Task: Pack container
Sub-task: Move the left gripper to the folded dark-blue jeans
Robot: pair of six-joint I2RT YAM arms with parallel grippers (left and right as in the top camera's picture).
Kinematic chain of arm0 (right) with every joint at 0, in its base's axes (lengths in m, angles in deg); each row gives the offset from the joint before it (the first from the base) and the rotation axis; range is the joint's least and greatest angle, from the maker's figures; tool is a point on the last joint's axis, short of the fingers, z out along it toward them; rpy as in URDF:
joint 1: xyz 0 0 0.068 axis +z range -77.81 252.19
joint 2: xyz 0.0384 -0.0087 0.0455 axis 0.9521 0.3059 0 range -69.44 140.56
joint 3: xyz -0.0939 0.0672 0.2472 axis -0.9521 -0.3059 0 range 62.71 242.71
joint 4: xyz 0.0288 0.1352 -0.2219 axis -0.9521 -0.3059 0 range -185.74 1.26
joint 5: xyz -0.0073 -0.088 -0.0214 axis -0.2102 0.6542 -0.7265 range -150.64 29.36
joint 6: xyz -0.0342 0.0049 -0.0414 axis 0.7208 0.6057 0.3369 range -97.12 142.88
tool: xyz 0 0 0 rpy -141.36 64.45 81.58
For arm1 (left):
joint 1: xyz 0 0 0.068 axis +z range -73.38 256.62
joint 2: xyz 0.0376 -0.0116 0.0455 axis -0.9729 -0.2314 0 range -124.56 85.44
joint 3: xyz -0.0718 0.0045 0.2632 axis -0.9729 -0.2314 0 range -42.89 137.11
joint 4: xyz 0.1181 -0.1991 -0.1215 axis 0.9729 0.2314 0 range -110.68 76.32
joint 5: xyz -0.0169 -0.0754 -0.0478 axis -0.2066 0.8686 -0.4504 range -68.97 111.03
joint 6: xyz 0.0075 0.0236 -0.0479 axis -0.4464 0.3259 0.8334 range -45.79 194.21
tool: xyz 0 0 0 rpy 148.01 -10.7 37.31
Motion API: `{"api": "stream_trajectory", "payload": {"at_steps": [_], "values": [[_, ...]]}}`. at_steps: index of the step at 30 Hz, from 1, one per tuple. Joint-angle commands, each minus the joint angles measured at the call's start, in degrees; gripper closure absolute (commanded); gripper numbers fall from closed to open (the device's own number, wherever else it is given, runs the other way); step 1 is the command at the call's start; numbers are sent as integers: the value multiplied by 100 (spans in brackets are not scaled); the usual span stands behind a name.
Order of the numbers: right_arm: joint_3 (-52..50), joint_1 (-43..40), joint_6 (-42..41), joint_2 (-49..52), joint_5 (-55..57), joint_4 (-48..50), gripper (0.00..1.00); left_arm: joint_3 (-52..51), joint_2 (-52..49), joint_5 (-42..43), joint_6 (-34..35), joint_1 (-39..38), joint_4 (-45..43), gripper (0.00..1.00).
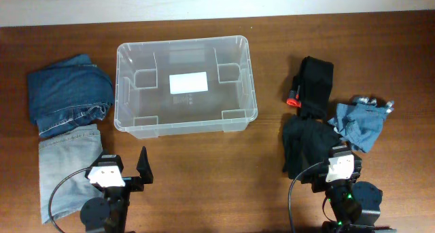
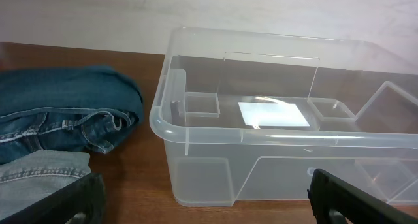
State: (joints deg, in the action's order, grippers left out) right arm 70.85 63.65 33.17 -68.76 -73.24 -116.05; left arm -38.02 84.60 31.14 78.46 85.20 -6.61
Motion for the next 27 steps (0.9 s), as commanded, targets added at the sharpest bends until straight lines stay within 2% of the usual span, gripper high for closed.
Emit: {"api": "stream_trajectory", "payload": {"at_steps": [1,8,10,13,15,17,19,21,24,27], "values": [[-39,0,-22,-33,-31,-7,1,-42,46,20,-70,-33,-20,1],[-39,0,-22,-33,-33,-7,2,-37,46,22,-63,-33,-205,1],[-37,0,-22,-33,-31,-7,2,33,44,20,164,-33,-400,1],[-39,0,-22,-33,-31,-7,2,498,-133,-55,431,-33,-439,1],[-39,2,-22,-33,-31,-7,2,1064,-479,-442,470,-33,-417,1],[-39,2,-22,-33,-31,-7,2,1794,-1082,-942,470,-31,-372,1],[-39,0,-22,-33,-31,-7,2,2841,-2170,-1453,468,-28,44,1],[-39,2,-22,-33,-31,-7,2,3609,-3049,-1506,466,-26,348,1],[-39,0,-22,-33,-31,-7,2,5445,-5007,-1268,297,-28,890,1],[-39,2,-22,-33,-31,-7,1,6170,-5932,-1287,308,-24,866,1]]}}
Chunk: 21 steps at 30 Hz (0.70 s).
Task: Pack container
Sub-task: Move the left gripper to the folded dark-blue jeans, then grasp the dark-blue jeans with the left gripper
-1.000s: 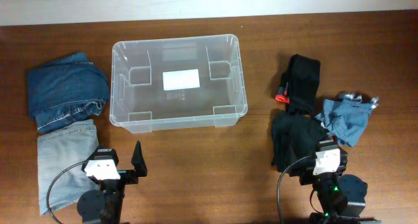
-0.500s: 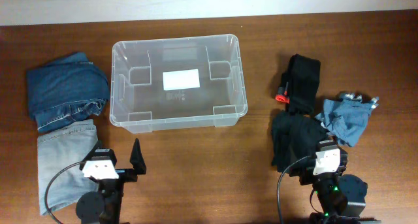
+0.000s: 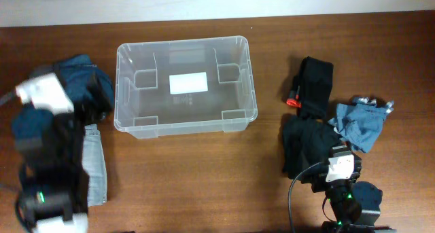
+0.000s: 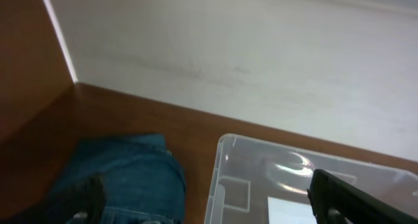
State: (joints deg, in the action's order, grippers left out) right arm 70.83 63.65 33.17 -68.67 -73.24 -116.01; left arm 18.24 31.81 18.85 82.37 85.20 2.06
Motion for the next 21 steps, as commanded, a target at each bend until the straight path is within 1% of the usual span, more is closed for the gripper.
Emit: {"api": "stream_trajectory", "payload": {"at_steps": [1,3,5,6,9,10,13,19,21], "values": [[-37,0,-22,-42,-31,-11,2,627,-839,-87,-160,0,-4,1],[-37,0,-22,-42,-31,-11,2,761,-1307,-57,-118,251,33,1],[-37,0,-22,-42,-31,-11,2,837,-1884,20,380,916,286,1],[-37,0,-22,-42,-31,-11,2,885,-2085,249,525,1226,415,1],[-37,0,-22,-42,-31,-11,2,1034,-2774,1386,557,2343,579,1],[-37,0,-22,-42,-31,-11,2,1067,-3003,1585,557,2688,579,1],[-37,2,-22,-42,-31,-11,2,1137,-3602,1805,551,3403,503,1],[-37,2,-22,-42,-31,-11,2,1134,-4260,1784,551,3954,153,1],[-37,0,-20,-42,-31,-11,2,1134,-4328,1742,452,3963,-321,1]]}}
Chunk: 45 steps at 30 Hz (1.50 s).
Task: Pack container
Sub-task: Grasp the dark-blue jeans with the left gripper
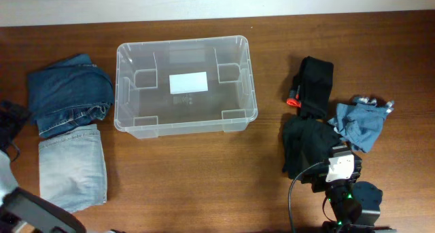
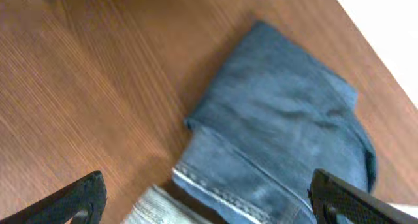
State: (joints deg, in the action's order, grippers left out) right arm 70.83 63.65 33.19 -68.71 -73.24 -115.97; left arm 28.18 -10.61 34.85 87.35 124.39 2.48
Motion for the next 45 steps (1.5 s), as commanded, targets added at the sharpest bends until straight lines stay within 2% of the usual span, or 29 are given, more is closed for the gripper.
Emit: {"api": "stream_trajectory", "payload": {"at_steps": [1,4,8,10,13,17,26,28,29,32,34,35,36,38,42,45], "values": [[-37,0,-24,-37,-31,-15,2,142,-116,144,-127,44,-756,1],[-37,0,-24,-37,-31,-15,1,256,-337,199,-122,37,-1060,1],[-37,0,-24,-37,-31,-15,1,839,-1178,1266,-157,39,-809,1],[-37,2,-22,-37,-31,-15,2,1458,-1838,1980,-258,39,-470,1],[-37,0,-24,-37,-31,-15,2,2312,-2643,2341,-350,39,168,1],[-37,0,-24,-37,-31,-15,2,3016,-3414,2428,-586,28,848,1],[-37,0,-24,-37,-31,-15,2,3064,-4030,2439,-905,-22,1187,2],[-37,0,-24,-37,-31,-15,2,3064,-4142,2549,-1182,-107,1429,11],[-37,0,-24,-37,-31,-15,2,3064,-4225,2612,-1416,-168,1646,21],[-37,0,-22,-37,-31,-15,2,3064,-4404,2603,-1821,-280,2011,36],[-37,0,-24,-37,-31,-15,2,3064,-4415,2601,-1888,-289,2039,51],[-37,2,-24,-37,-31,-15,2,3069,-4413,2605,-1888,-280,2039,60],[-37,0,-22,-37,-31,-15,2,3069,-4409,2605,-1888,-269,2052,73],[-37,0,-24,-37,-31,-15,2,3091,-4385,2605,-1888,-256,2240,89],[-37,0,-24,-37,-31,-15,2,3412,-4111,2608,-1932,-258,2865,99],[-37,2,-24,-37,-31,-15,2,3980,-3530,2712,-1971,-280,3383,99]]}}
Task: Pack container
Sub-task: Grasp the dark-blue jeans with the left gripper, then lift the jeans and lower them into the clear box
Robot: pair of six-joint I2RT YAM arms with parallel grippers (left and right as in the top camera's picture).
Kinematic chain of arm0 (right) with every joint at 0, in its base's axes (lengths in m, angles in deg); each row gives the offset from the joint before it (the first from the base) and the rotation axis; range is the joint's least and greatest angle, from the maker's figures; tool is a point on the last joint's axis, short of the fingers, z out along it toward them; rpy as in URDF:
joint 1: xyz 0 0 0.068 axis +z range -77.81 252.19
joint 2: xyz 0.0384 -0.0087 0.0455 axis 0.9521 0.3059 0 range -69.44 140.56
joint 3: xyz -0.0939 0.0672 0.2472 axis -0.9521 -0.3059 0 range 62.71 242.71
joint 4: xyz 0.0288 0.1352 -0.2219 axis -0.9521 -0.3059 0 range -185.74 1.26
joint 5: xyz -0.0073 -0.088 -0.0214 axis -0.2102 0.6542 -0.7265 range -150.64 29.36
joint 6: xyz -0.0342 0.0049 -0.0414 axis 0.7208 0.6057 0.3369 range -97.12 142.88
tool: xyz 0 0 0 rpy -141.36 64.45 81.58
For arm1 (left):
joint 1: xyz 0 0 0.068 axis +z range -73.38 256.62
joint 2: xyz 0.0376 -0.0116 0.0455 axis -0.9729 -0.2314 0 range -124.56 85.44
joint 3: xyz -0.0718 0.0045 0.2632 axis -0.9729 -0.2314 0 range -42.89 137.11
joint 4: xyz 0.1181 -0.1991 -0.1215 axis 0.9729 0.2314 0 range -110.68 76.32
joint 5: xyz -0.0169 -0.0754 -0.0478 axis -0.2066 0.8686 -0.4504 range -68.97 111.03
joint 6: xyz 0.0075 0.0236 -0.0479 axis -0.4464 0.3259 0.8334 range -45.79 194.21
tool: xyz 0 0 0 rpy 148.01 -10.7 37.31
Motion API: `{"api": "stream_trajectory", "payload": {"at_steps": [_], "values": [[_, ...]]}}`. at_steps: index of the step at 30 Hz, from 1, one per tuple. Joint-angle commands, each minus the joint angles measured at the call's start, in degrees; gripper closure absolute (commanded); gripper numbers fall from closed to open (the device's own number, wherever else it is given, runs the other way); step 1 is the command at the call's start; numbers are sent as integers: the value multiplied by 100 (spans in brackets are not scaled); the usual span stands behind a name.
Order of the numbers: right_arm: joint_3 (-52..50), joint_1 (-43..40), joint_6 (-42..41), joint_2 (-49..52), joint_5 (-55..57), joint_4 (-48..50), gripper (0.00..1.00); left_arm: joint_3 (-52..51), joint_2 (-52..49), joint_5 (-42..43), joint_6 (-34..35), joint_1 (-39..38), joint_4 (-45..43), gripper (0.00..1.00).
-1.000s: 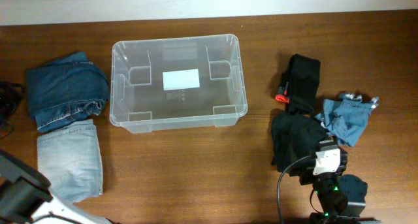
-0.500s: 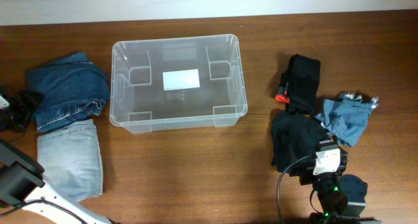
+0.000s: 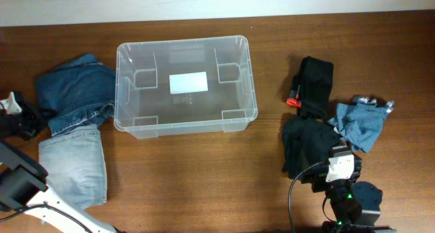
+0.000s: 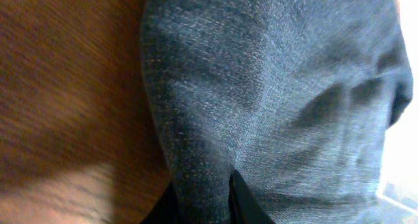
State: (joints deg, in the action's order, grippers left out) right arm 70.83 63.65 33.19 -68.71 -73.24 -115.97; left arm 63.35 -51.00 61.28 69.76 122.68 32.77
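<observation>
A clear plastic container [image 3: 185, 129] stands open at mid-table with nothing in it. Left of it lie dark blue jeans [image 3: 75, 90], rumpled, and below them folded light blue jeans [image 3: 71, 168]. My left gripper [image 3: 27, 119] sits at the dark jeans' left edge. In the left wrist view its fingers [image 4: 243, 196] pinch a fold of the dark denim [image 4: 274, 87], so the left gripper [image 4: 202, 188] is shut on it. My right gripper [image 3: 338, 158] rests low at the right, against black clothing, and its jaws do not show.
On the right lie a pile of black garments [image 3: 306, 148], a folded black piece with a red tag [image 3: 314, 83] and a grey-blue cloth [image 3: 358, 124]. Bare wood runs in front of the container, and the table's left edge is close to my left gripper.
My left gripper was open above the table left of the dark jeans. Now it is down at their left edge and shut on a fold. The jeans have bunched slightly toward the container.
My left gripper was first parked open at the front left, facing the container. Then the arm was raised over the two jeans, then out past the table's left edge looking down on the dark pair. Now it grips that pair. The right arm has stayed parked.
</observation>
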Motion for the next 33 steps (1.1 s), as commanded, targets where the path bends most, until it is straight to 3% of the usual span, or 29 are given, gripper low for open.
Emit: {"api": "stream_trajectory", "payload": {"at_steps": [1,7,12,18,21,26,33], "values": [[-37,0,-24,-37,-33,-15,2,678,780,109,-260,-142,518,99],[-37,0,-24,-37,-31,-15,2,1248,2485,72,-219,-520,662,99],[-37,0,-24,-37,-33,-15,2,1362,3517,74,299,-1088,612,99],[-37,0,-22,-37,-31,-15,2,1362,4310,90,975,-2339,442,99],[-37,0,-24,-37,-31,-15,2,1362,4380,-15,1228,-2938,332,99],[-37,0,-24,-37,-31,-15,2,1294,4109,-1346,1740,-4367,295,99],[-37,0,-24,-37,-31,-15,2,1274,3329,-2090,2564,-5814,247,99]]}}
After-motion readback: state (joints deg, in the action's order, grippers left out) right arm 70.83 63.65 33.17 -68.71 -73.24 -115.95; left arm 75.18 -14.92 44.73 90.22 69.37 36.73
